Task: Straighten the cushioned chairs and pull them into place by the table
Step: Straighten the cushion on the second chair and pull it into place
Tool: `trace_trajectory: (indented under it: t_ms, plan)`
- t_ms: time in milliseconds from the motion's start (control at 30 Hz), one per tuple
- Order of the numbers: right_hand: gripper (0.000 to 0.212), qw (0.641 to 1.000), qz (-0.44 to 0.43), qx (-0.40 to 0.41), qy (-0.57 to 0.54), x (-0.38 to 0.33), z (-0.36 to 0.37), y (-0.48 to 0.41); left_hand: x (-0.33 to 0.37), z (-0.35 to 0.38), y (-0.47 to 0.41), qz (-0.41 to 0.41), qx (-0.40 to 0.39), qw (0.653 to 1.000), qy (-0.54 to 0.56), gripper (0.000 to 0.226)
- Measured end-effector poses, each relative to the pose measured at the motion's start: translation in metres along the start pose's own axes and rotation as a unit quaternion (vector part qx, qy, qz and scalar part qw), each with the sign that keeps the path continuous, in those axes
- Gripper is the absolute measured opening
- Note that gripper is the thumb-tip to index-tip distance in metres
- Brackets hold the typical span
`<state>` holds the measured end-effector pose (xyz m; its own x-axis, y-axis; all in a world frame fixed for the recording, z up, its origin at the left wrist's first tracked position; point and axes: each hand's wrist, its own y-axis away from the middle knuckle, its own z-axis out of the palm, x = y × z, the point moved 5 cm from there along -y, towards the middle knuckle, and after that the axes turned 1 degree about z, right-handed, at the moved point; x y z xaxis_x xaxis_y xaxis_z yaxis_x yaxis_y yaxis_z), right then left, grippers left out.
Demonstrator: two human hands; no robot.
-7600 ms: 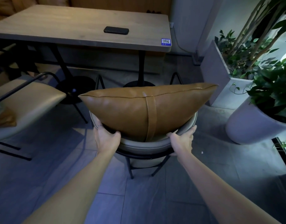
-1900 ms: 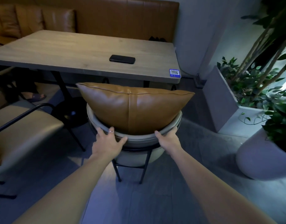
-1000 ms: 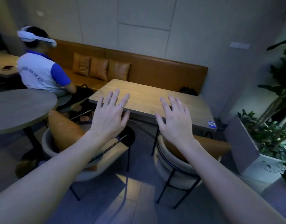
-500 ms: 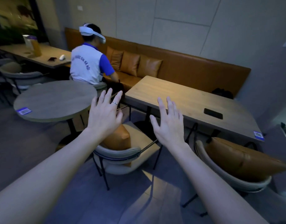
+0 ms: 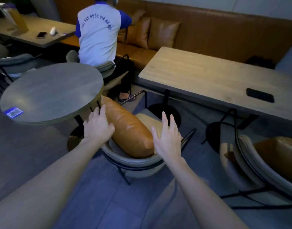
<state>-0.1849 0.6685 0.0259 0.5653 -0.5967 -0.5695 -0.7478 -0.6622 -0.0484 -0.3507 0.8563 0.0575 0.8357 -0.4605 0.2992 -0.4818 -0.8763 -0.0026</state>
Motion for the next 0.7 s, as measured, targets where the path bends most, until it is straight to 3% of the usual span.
trace_trajectory:
  t_ms: [200,367,533,700]
  plan:
    - [0.076,0.993,0.107,-0.006,-0.055,0.008,0.062,0.007,-0.042,0.051,-0.043,-0.013,-0.054,0.998,0.027,0.081]
    - [0.096,0.974,0.187,0.047,-0.119,0.012,0.099,0.036,-0.077,0.098,-0.066,-0.019,-0.106,0.992,0.071,0.087]
    - [0.111,0.916,0.292,0.158,-0.224,0.022,0.132,0.064,-0.103,0.141,-0.085,-0.017,-0.129,0.988,0.078,0.096]
    - [0.123,0.886,0.353,0.147,-0.264,0.032,0.177,0.068,-0.113,0.176,-0.104,-0.018,-0.150,0.983,0.101,0.092]
